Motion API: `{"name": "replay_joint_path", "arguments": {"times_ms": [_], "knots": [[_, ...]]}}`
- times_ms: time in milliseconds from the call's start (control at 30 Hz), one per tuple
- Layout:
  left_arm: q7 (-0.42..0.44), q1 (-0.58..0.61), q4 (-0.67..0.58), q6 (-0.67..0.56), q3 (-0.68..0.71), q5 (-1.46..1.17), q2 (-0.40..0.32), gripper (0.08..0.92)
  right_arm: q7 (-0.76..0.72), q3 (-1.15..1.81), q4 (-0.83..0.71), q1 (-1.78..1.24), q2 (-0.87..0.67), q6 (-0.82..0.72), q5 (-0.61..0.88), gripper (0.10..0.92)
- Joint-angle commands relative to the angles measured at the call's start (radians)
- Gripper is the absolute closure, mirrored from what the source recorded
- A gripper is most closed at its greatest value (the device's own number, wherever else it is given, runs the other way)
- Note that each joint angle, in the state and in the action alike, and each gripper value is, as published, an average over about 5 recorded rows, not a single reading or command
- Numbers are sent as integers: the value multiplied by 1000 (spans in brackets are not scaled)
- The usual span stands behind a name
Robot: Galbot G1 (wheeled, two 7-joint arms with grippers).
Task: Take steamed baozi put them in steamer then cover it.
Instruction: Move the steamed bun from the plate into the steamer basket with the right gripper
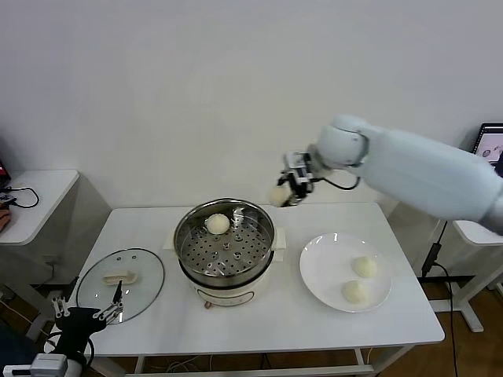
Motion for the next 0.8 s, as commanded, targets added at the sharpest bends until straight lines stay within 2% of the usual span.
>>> {"name": "replay_joint_path", "arguments": {"times_ms": [33,467,800], "knots": [[-1,1,-2,-1,-15,-1,-1,177,64,-25,-23,-3,212,-87,127,465],[0,-18,2,-1,-20,-6,-11,177,144,-34,-129,-143,392,-192,135,458],[0,-25,10,-2,-19,-10,-10,177,152,-43,-199,-186,444,-217,75,457]]}}
